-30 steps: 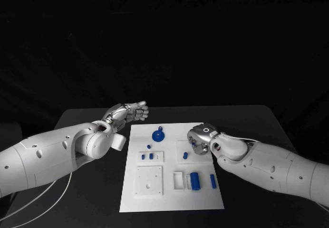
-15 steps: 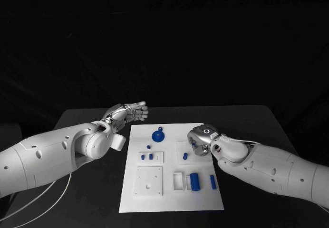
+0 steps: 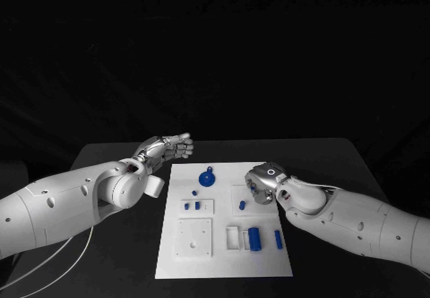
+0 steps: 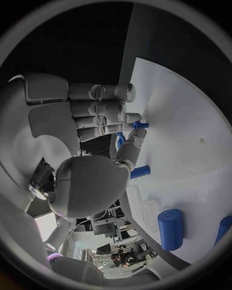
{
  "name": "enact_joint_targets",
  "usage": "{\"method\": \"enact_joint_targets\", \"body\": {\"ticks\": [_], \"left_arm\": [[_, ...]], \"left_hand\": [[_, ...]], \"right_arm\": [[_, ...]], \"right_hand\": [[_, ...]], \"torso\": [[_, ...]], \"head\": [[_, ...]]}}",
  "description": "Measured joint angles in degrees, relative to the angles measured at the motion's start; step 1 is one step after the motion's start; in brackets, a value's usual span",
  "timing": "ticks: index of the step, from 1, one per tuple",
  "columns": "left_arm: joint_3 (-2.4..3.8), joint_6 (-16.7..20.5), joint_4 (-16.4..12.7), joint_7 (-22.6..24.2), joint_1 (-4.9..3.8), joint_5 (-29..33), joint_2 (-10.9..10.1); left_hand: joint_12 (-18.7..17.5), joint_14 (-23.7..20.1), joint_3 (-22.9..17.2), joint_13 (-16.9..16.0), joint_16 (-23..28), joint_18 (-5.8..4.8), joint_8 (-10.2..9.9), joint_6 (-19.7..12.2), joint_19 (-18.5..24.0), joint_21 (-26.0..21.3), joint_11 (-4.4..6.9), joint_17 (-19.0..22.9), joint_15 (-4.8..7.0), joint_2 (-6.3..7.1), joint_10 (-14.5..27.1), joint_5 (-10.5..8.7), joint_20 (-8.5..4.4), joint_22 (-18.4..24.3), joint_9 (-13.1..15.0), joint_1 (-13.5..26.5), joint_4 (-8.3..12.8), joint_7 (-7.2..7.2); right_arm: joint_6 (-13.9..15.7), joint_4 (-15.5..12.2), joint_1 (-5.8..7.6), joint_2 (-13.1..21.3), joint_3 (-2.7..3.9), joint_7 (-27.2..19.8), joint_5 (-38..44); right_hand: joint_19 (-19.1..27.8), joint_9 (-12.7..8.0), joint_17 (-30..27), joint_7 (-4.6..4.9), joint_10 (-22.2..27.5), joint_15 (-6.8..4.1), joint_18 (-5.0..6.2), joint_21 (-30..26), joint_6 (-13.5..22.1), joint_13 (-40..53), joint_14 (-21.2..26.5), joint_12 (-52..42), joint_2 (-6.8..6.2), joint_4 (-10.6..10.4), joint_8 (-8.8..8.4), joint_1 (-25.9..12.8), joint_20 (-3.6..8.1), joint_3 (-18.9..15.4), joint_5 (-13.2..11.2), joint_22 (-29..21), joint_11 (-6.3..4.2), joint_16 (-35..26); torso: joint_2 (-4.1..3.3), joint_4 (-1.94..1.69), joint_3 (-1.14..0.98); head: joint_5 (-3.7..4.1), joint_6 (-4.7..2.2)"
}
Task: Assemble the parts on the task board
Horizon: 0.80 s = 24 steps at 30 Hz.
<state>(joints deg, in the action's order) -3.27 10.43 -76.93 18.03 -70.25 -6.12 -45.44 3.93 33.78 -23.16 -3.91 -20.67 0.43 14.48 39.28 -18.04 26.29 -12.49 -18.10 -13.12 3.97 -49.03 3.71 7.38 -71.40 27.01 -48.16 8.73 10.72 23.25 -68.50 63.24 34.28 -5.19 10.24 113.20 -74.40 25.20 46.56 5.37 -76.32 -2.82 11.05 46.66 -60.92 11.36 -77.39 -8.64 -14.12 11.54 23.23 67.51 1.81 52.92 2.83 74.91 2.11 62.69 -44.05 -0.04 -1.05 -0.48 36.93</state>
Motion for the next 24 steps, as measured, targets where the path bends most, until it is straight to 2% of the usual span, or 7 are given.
{"method": "enact_joint_targets", "body": {"ticks": [11, 17, 24], "left_arm": [[0.00, 0.0, 0.2, 0.0, 0.00, 0.0, 0.0], [-0.02, 0.0, 0.5, 0.0, -0.01, 0.0, 0.0], [0.00, 0.0, 1.3, 0.0, -0.06, 0.0, 0.3]], "left_hand": [[0.0, 0.0, 0.0, 0.0, 0.0, 0.00, 0.0, 0.0, 0.0, 0.0, 0.00, -0.1, 0.00, 0.00, 0.0, 0.00, 0.00, 0.0, 0.0, 0.0, 0.0, 0.00], [0.0, 0.0, 0.2, 0.0, 0.0, 0.00, 0.0, 0.0, 0.0, 0.0, 0.00, -0.1, 0.00, 0.00, 0.0, 0.00, 0.00, -0.1, 0.0, 0.0, 0.2, 0.00], [0.0, 0.0, 0.2, 0.0, 0.0, 0.00, 0.0, 0.0, 0.0, 0.0, 0.00, -0.1, 0.01, 0.00, 0.0, 0.00, 0.00, 0.0, 0.0, 0.0, 0.2, 0.00]], "right_arm": [[0.2, -1.9, 0.20, 1.2, 1.32, 0.1, 0.1], [0.4, -5.5, 0.62, 3.1, 2.57, 0.2, -0.1], [1.0, -10.0, 0.60, 3.8, 3.08, 0.3, -0.9]], "right_hand": [[0.1, 0.2, 0.0, -0.20, -0.1, -0.09, -0.01, 0.1, -0.2, 0.3, -0.1, 0.0, -0.31, -0.2, 0.21, 0.1, 0.16, 0.2, 0.0, 0.0, -0.07, 0.0], [0.1, 0.2, -0.1, -0.20, -0.1, -0.09, -0.01, 0.4, -0.2, 0.4, -0.1, 0.0, -0.38, -0.3, 0.21, 0.1, 0.16, 0.3, 0.0, 0.0, -0.07, 0.2], [0.1, 0.2, -0.1, -0.21, -0.1, -0.18, -0.02, 0.4, -0.2, 0.5, -0.2, -0.2, -0.39, -0.5, 0.21, 0.1, 0.16, 0.5, -0.1, 0.0, -0.07, 0.2]], "torso": [[0.00, -0.01, 0.01], [0.02, 0.03, 0.00], [0.08, 0.11, -0.03]], "head": [[0.01, -0.10], [-0.18, -0.14], [-0.84, -0.28]]}}
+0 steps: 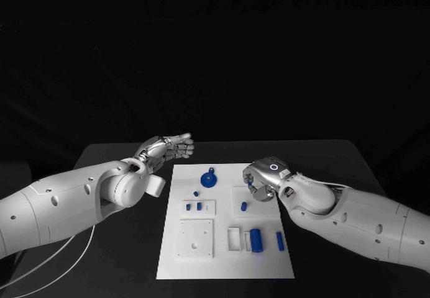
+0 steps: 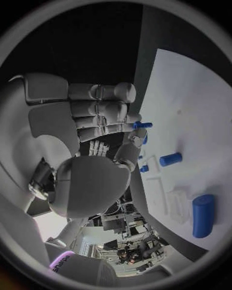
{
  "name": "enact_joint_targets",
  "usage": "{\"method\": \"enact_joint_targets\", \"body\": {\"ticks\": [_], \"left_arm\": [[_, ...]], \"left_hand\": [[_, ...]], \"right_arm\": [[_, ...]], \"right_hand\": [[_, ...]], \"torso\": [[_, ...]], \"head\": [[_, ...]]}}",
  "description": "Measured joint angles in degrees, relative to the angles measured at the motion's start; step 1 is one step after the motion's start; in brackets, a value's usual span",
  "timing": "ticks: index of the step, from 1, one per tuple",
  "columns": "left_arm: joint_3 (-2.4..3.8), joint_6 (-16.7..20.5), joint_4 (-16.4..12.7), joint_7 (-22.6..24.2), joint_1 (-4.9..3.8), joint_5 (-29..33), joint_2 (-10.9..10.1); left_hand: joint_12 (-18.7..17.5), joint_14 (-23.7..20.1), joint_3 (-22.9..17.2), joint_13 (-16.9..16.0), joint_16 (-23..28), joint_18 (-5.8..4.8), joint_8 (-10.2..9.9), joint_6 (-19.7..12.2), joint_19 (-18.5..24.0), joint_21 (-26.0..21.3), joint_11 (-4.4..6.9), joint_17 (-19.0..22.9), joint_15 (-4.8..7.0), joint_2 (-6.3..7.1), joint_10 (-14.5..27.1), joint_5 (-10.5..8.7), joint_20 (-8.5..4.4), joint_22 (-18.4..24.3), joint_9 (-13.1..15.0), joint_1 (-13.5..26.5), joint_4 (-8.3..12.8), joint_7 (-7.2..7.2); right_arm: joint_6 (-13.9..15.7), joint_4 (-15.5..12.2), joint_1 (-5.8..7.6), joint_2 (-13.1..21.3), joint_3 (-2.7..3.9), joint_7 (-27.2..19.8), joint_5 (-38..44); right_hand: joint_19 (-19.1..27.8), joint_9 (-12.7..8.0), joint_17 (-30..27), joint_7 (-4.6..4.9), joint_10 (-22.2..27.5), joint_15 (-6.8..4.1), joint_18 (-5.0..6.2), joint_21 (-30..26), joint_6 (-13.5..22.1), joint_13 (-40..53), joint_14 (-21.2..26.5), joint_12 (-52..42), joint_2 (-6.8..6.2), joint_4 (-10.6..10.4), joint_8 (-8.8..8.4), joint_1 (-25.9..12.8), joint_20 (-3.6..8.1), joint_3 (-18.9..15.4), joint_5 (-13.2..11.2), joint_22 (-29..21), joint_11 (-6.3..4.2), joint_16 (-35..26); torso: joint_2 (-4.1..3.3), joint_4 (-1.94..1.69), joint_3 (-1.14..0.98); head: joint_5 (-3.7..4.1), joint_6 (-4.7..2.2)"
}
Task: Assemble the parts on the task board
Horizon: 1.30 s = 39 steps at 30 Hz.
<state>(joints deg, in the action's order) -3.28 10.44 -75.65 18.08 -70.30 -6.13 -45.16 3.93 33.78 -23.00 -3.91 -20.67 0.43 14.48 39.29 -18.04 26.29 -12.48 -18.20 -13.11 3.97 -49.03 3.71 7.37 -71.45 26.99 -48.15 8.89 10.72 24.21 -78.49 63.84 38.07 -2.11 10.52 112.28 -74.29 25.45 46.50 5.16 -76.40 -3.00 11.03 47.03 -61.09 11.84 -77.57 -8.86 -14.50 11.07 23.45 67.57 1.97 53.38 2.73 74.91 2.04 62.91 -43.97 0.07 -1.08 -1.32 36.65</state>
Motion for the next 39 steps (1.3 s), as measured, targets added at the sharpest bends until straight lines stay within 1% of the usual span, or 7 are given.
{"method": "enact_joint_targets", "body": {"ticks": [4, 8, 18, 25, 28, 34, 39], "left_arm": [[0.00, 0.0, 0.8, 0.1, 0.00, 0.0, 0.4], [0.00, 0.1, 1.4, 0.2, -0.01, 0.0, 0.8], [-0.02, 0.5, 3.7, 0.6, -0.01, 0.3, 2.8], [-0.01, 0.6, 5.8, 0.9, -0.01, 0.5, 4.1], [-0.02, 0.7, 6.1, 0.9, -0.01, 0.6, 4.4], [-0.03, 0.7, 6.5, 1.0, -0.01, 0.7, 4.9], [-0.04, 0.8, 6.7, 1.1, -0.01, 0.8, 5.4]], "left_hand": [[0.0, 0.0, 0.0, 0.0, 0.0, 0.00, 0.0, 0.0, 0.0, 0.0, -0.12, 0.0, 0.00, 0.00, -0.1, 0.00, 0.00, -0.1, 0.0, 0.0, 0.0, 0.00], [0.0, 0.0, 0.0, -0.1, 0.0, 0.00, 0.0, 0.0, 0.0, 0.0, -0.20, -0.1, 0.00, 0.00, -0.2, 0.00, 0.00, -0.1, 0.0, 0.0, 0.0, 0.00], [0.0, 0.0, 0.0, 0.0, 0.0, 0.00, 0.0, 0.0, 0.0, 0.0, -0.20, -0.1, 0.00, -0.21, -0.2, 0.00, 0.00, -0.1, 0.0, -0.2, 0.3, 0.00], [0.0, 0.0, 0.0, 0.0, 0.0, 0.00, 0.0, 0.0, 0.0, 0.0, -0.20, -0.1, 0.00, -0.21, -0.2, 0.00, 0.00, -0.2, 0.0, -0.2, 0.3, 0.00], [0.0, 0.0, 0.0, 0.0, 0.0, 0.00, 0.0, 0.0, 0.0, 0.0, -0.20, -0.2, 0.00, -0.21, -0.2, 0.00, 0.00, -0.2, 0.0, -0.2, 0.3, 0.00], [0.0, 0.0, 0.0, 0.0, 0.0, 0.00, 0.0, 0.0, 0.0, 0.0, -0.20, -0.2, 0.00, -0.21, -0.2, 0.00, 0.00, -0.2, 0.0, -0.2, 0.3, 0.00], [0.0, 0.0, 0.0, -0.1, 0.0, 0.00, 0.0, 0.0, 0.0, 0.0, -0.20, -0.2, 0.00, -0.21, -0.2, 0.00, 0.00, -0.2, 0.0, -0.2, 0.3, 0.00]], "right_arm": [[0.8, -2.6, 0.00, -0.3, 0.17, -0.1, -0.8], [1.3, -3.9, -0.12, -1.5, 0.23, -0.3, -1.7], [1.3, -4.2, -2.14, -5.9, -0.02, -1.3, -3.5], [1.3, -3.1, -2.85, -8.4, -1.06, -2.1, -3.9], [1.3, -2.5, -3.37, -9.2, -1.46, -2.4, -4.0], [1.2, -1.3, -4.93, -10.6, -2.57, -2.8, -4.1], [1.2, -0.4, -6.10, -11.5, -2.82, -3.0, -4.0]], "right_hand": [[0.0, 0.0, 0.0, 0.00, 0.0, 0.00, 0.00, 0.0, 0.0, 0.3, 0.0, 0.0, -0.08, 0.0, 0.00, -0.1, 0.00, 0.0, -0.1, 0.0, 0.00, 0.0], [0.0, 0.1, -0.1, 0.00, 0.0, -0.01, 0.00, 0.0, 0.0, 0.3, 0.0, 0.0, -0.31, -0.2, 0.00, 0.2, -0.01, 0.1, -0.1, 0.0, 0.00, 0.0], [0.0, 0.2, -0.1, 0.00, 0.0, -0.01, 0.00, 0.2, 0.0, 0.3, 0.0, 0.0, -0.43, -0.3, 0.00, 0.0, -0.01, 0.0, -0.1, 0.0, 0.00, 0.0], [0.2, 0.2, -0.2, 0.00, 0.0, -0.01, 0.00, 0.4, 0.0, 0.4, 0.0, 0.0, -0.26, -0.5, -0.01, 0.2, 0.20, -0.2, -0.1, 0.0, 0.00, 0.0], [0.2, 0.2, -0.2, -0.01, 0.0, -0.01, -0.01, 0.4, 0.0, 0.4, 0.0, 0.1, -0.12, -0.5, -0.02, 0.3, 0.21, -0.2, -0.1, 0.0, 0.00, 0.0], [0.2, 0.3, -0.2, -0.01, 0.0, -0.02, -0.01, 0.5, 0.0, 0.7, 0.0, 0.1, -0.04, -0.5, -0.03, 0.4, 0.21, -0.2, -0.3, 0.0, 0.00, 0.0], [0.2, 0.4, -0.3, -0.02, 0.0, -0.02, -0.01, 0.7, 0.0, 0.7, 0.0, 0.3, 0.09, -0.5, -0.04, 0.6, 0.20, -0.2, -0.3, 0.0, 0.00, 0.0]], "torso": [[0.06, -0.01, -0.02], [0.14, -0.05, 0.00], [0.44, -0.03, 0.14], [0.82, -0.16, 0.46], [0.96, -0.26, 0.57], [1.00, -0.38, 0.66], [1.01, -0.40, 0.68]], "head": [[-0.57, -0.20], [-1.70, -0.42], [-5.89, -0.22], [-8.58, 0.78], [-9.40, 1.07], [-10.50, 1.55], [-11.46, 2.28]]}}
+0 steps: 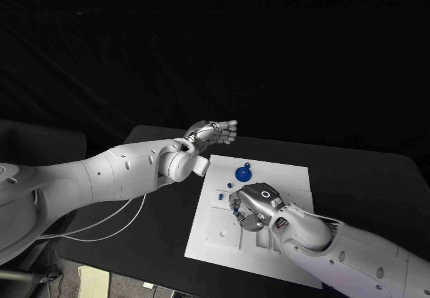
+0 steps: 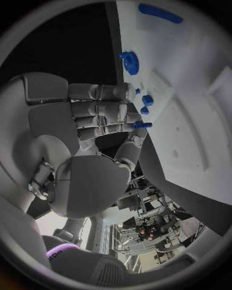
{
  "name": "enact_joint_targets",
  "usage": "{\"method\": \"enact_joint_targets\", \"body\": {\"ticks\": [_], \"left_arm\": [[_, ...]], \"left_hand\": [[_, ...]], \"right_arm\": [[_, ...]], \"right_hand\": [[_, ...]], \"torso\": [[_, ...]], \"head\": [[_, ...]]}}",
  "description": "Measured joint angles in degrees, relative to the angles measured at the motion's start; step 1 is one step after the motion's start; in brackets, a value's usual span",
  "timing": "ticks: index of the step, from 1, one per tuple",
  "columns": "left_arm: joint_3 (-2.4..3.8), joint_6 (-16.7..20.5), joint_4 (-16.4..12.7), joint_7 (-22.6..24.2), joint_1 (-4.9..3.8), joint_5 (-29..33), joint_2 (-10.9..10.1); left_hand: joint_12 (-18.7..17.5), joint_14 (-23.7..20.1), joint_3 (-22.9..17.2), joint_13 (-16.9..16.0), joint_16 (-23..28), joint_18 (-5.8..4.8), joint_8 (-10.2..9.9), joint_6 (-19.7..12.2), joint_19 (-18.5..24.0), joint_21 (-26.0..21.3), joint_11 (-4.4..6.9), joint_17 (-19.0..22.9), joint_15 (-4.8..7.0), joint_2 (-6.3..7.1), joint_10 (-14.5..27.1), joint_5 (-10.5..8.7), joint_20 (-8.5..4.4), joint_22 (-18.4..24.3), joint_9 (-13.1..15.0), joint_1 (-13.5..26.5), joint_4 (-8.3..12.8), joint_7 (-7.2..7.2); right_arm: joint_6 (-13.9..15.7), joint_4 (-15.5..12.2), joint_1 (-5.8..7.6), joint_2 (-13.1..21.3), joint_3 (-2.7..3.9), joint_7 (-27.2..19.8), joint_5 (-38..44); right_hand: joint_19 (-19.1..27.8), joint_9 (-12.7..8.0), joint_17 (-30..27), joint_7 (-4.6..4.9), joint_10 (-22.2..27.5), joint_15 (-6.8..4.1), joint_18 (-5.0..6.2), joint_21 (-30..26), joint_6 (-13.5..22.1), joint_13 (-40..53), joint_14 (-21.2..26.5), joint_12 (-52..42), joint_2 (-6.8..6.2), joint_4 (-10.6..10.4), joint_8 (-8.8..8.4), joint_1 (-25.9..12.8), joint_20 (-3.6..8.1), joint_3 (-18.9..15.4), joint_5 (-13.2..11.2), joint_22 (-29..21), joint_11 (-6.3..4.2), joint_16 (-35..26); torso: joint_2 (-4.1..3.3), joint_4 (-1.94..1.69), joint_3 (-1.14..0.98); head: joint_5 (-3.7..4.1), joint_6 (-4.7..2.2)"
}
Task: Assemble the parts on the task board
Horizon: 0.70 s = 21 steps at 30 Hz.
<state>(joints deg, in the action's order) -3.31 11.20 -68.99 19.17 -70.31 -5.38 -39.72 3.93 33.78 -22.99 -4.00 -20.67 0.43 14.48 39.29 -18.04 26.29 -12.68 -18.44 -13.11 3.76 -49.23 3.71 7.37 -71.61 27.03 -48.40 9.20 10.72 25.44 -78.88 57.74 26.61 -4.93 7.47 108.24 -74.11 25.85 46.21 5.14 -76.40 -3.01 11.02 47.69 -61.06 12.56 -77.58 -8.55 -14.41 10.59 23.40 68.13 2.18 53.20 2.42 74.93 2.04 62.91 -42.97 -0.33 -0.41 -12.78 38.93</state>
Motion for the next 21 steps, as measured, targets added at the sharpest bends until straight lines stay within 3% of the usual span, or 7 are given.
{"method": "enact_joint_targets", "body": {"ticks": [13, 18, 21], "left_arm": [[0.01, 0.0, 0.1, 0.1, -0.01, 0.1, 0.7], [0.01, 0.0, 0.1, 0.1, -0.01, 0.1, 0.8], [0.01, 0.0, 0.0, 0.1, -0.01, 0.1, 0.8]], "left_hand": [[0.0, 0.0, 0.0, 0.0, 0.0, 0.00, 0.0, 0.0, 0.0, 0.0, 0.00, 0.0, 0.00, 0.00, 0.0, 0.00, 0.00, 0.0, 0.0, 0.0, 0.0, 0.00], [0.0, 0.0, 0.0, 0.0, 0.0, 0.00, 0.0, 0.0, 0.0, 0.0, 0.00, 0.0, 0.00, 0.00, 0.0, 0.00, 0.00, 0.0, 0.0, 0.0, 0.0, 0.00], [0.0, 0.0, 0.0, 0.0, 0.0, 0.00, 0.0, 0.0, 0.0, 0.0, 0.00, 0.0, 0.00, 0.00, 0.0, 0.00, 0.00, 0.0, 0.0, 0.0, 0.0, 0.00]], "right_arm": [[0.0, 1.6, -1.62, -0.5, -0.66, -0.1, 0.3], [0.0, 2.0, -1.81, -0.5, -0.72, -0.1, 0.3], [0.0, 2.0, -1.82, -0.5, -0.76, -0.1, 0.4]], "right_hand": [[0.0, 0.1, -0.1, -0.01, 0.0, -0.01, 0.00, 0.0, 0.0, 0.1, 0.0, 0.2, 0.09, 0.2, 0.00, 0.1, 0.00, -0.2, 0.2, 0.0, 0.00, 0.0], [0.0, 0.1, -0.1, -0.01, 0.0, -0.08, 0.00, 0.2, 0.0, 0.3, -0.1, 0.3, 0.09, 0.2, -0.01, 0.1, -0.01, -0.2, 0.2, 0.0, 0.00, 0.0], [0.0, 0.1, -0.2, -0.01, 0.0, -0.09, 0.00, 0.2, 0.0, 0.5, -0.1, 0.3, 0.15, 0.2, -0.01, 0.2, -0.01, -0.2, 0.2, 0.0, 0.00, 0.0]], "torso": [[-0.02, -0.03, 0.07], [-0.01, 0.00, 0.08], [0.00, 0.07, 0.08]], "head": [[-1.97, 1.48], [-3.31, 2.13], [-3.72, 2.37]]}}
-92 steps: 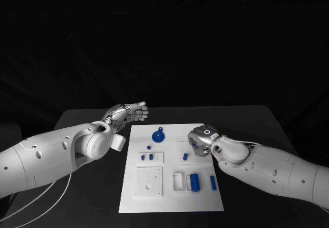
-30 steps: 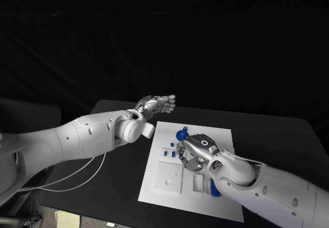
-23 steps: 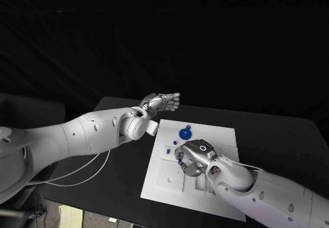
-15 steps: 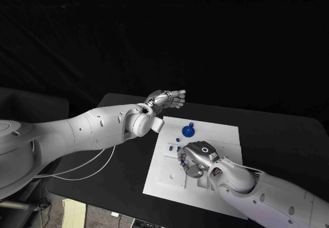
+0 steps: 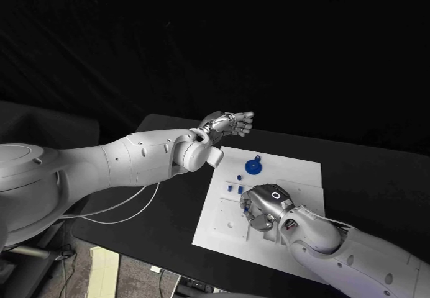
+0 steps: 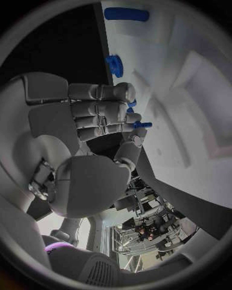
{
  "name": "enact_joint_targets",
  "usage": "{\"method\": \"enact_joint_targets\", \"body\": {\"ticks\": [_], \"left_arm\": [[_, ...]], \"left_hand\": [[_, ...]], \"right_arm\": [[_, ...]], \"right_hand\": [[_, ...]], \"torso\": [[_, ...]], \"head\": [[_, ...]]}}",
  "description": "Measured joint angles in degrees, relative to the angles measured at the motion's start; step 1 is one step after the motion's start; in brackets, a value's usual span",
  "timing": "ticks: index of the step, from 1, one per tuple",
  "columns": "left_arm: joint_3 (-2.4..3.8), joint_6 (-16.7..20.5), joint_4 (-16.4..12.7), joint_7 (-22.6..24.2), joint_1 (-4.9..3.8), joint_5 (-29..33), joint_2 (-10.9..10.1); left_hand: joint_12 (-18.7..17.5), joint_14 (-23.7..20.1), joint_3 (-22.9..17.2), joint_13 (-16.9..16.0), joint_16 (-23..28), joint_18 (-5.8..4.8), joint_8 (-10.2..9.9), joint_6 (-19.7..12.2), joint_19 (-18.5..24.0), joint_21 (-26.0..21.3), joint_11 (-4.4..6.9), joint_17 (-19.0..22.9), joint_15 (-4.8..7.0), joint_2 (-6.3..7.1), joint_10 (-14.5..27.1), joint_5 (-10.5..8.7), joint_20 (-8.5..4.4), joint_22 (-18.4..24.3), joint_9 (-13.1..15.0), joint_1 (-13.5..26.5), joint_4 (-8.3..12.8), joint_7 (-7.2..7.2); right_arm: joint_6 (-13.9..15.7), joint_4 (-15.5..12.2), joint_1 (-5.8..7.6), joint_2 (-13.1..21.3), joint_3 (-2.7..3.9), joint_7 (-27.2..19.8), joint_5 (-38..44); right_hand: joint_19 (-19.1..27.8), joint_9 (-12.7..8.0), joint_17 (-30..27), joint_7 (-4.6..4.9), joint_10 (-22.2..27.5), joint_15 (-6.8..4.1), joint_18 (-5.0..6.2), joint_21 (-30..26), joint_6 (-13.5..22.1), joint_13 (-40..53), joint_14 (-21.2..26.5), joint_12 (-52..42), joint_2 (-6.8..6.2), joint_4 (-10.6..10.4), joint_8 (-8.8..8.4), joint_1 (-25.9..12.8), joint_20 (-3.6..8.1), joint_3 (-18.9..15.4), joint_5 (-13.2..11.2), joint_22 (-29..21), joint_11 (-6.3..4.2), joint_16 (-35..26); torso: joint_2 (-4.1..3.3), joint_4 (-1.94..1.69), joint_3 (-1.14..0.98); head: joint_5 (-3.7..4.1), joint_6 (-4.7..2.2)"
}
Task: Assemble the parts on the task board
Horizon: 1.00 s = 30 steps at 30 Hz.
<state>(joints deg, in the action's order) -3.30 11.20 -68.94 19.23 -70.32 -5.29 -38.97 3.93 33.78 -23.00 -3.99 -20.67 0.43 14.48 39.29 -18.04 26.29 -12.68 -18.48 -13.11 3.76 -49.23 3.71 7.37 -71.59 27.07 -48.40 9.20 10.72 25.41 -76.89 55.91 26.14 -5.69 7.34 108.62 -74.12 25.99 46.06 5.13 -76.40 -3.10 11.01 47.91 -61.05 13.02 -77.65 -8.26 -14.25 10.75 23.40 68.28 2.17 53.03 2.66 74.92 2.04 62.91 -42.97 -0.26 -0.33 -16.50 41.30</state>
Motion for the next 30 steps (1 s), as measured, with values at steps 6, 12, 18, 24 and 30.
{"method": "enact_joint_targets", "body": {"ticks": [6, 12, 18, 24, 30], "left_arm": [[0.00, 0.0, 0.0, 0.0, 0.00, 0.0, -0.1], [0.00, 0.0, 0.0, 0.0, -0.04, 0.0, -0.1], [0.00, 0.0, -0.1, 0.0, -0.04, 0.0, -0.1], [0.00, 0.0, -0.1, 0.0, -0.05, 0.0, -0.1], [0.00, 0.0, -0.1, 0.0, -0.05, 0.0, -0.1]], "left_hand": [[0.0, 0.0, 0.0, 0.0, 0.0, -0.01, 0.0, 0.0, 0.0, 0.0, 0.00, 0.0, 0.00, 0.00, 0.0, 0.00, 0.00, 0.0, 0.0, 0.0, 0.0, 0.00], [0.0, 0.0, 0.0, 0.0, 0.0, 0.00, 0.0, 0.0, 0.0, -0.2, 0.00, 0.0, 0.00, 0.00, 0.0, 0.00, 0.00, 0.0, 0.0, 0.0, 0.0, 0.00], [0.0, 0.0, 0.0, 0.0, 0.0, 0.00, 0.0, 0.0, 0.0, -0.2, 0.00, 0.0, 0.00, 0.00, 0.0, 0.00, 0.00, 0.0, 0.0, 0.0, 0.0, 0.00], [0.0, 0.0, 0.0, 0.0, 0.0, 0.00, 0.0, 0.0, 0.0, -0.2, 0.00, 0.0, 0.00, 0.00, 0.0, 0.00, 0.00, 0.0, 0.0, 0.0, 0.0, 0.00], [0.0, 0.0, 0.0, 0.0, 0.0, -0.01, 0.0, 0.0, 0.0, -0.2, 0.00, 0.0, 0.00, 0.00, 0.0, 0.00, 0.00, 0.0, 0.0, 0.0, 0.0, 0.00]], "right_arm": [[0.0, 0.2, -0.33, -0.1, -0.10, 0.0, 0.1], [-0.1, 0.4, -0.62, -0.3, -0.14, -0.1, 0.1], [-0.1, 0.4, -0.62, -0.3, -0.14, -0.1, 0.1], [-0.1, 0.5, -0.62, -0.5, -0.18, -0.1, 0.1], [0.0, 1.2, -0.83, -0.8, -0.24, -0.2, 0.1]], "right_hand": [[0.1, 0.1, 0.0, 0.00, 0.0, 0.00, 0.00, 0.0, 0.0, 0.0, 0.0, -0.2, 0.00, 0.0, 0.00, 0.0, 0.13, 0.0, 0.0, 0.0, 0.00, 0.0], [0.2, 0.1, -0.1, 0.00, 0.0, -0.11, -0.02, 0.0, 0.0, 0.0, 0.1, -0.2, 0.00, 0.0, 0.00, 0.0, 0.22, 0.0, 0.0, 0.0, 0.00, 0.0], [0.0, 0.1, -0.1, 0.00, 0.0, -0.13, -0.95, 0.0, 0.0, 0.0, 0.1, -0.2, 0.00, 0.1, 0.00, 0.0, 0.64, -0.1, 0.0, 0.0, 0.00, 0.0], [0.0, 0.1, -0.1, 0.00, 0.0, -0.17, -0.95, 0.0, 0.0, 0.0, 0.1, -0.2, -0.01, 0.1, 0.00, 0.0, 0.66, -0.1, 0.0, 0.0, 0.00, 0.0], [0.0, 0.1, -0.1, 0.00, 0.0, -0.18, -0.95, 0.0, 0.0, 0.0, 0.1, -0.2, -0.01, 0.1, 0.00, 0.0, 0.66, -0.1, -0.1, 0.0, 0.00, 0.0]], "torso": [[0.03, 0.05, -0.02], [0.03, 0.09, -0.07], [0.03, 0.08, -0.10], [0.04, 0.08, -0.12], [0.07, 0.07, -0.13]], "head": [[-0.30, 0.27], [-0.55, 0.52], [-0.68, 0.80], [-0.77, 0.91], [-0.87, 0.93]]}}
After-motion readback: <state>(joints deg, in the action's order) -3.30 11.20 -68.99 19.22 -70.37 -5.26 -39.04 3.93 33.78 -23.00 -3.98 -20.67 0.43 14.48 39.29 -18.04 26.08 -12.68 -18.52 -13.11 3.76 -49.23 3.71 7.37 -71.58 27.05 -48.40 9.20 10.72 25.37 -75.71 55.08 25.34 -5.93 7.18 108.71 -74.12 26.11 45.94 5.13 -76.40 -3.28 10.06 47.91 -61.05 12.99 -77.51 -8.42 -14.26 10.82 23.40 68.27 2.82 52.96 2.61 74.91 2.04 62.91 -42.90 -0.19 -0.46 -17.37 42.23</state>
